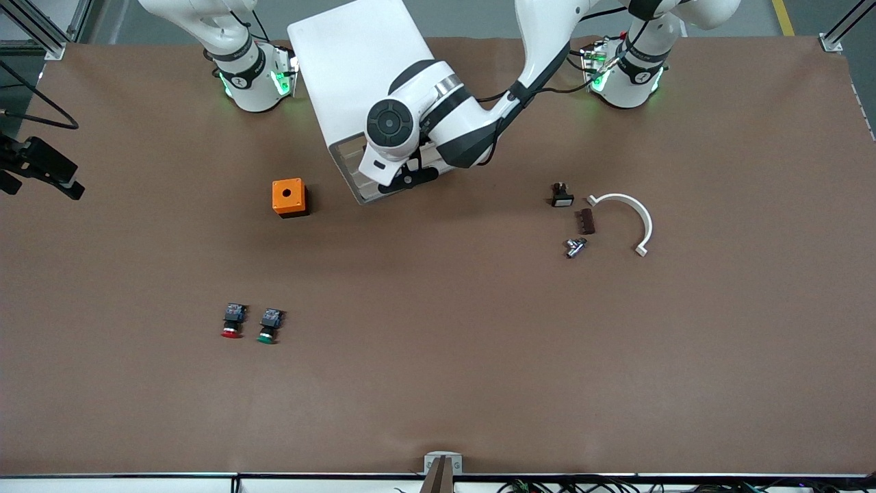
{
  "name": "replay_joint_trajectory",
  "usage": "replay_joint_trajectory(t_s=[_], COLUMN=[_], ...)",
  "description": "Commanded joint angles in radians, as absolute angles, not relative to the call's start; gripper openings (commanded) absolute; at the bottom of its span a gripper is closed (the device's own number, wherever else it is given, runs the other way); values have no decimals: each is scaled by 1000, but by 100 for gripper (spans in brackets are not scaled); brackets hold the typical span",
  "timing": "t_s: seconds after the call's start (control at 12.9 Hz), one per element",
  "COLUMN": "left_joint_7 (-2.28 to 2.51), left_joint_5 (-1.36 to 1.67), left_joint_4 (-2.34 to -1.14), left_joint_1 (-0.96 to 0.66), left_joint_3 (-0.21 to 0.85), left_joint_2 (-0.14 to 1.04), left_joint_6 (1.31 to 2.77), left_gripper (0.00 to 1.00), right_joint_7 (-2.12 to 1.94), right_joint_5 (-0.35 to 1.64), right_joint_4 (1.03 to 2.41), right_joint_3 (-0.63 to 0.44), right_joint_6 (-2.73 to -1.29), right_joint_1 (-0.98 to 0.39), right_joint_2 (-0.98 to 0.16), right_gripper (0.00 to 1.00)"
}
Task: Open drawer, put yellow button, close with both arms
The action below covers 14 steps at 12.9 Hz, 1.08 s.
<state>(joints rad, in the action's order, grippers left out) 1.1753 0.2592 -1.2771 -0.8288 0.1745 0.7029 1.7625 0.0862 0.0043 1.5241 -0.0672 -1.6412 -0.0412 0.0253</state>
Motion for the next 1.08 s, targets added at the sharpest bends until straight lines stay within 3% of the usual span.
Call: replay_joint_trajectory(t_s=[0.0,0.31,0.54,1.0], left_joint_7=[1172,1134,1060,944], left_joint_5=[143,49,37,-18], left_joint_4=[-1264,-1267,-1269,-1269], left_joint_1=[-725,-507,-405,-232], left_joint_3=[164,173,167,167], left_joint_2=[667,563,442,312], left_joint_6=[1732,1729,1602,1540], left_gripper=[100,100,100,100], right_joint_7=[94,94,95,95], right_joint_5=[12,12,12,14], right_joint_4=[1513,1513,1513,1513], right_joint_3=[-57,-57,-58,-57], right_joint_6=[-1643,-1652,-1654,-1658], right_joint_1=[-26,-26,-25,-25], right_joint_2=[20,18,17,17], right_gripper=[100,100,100,100])
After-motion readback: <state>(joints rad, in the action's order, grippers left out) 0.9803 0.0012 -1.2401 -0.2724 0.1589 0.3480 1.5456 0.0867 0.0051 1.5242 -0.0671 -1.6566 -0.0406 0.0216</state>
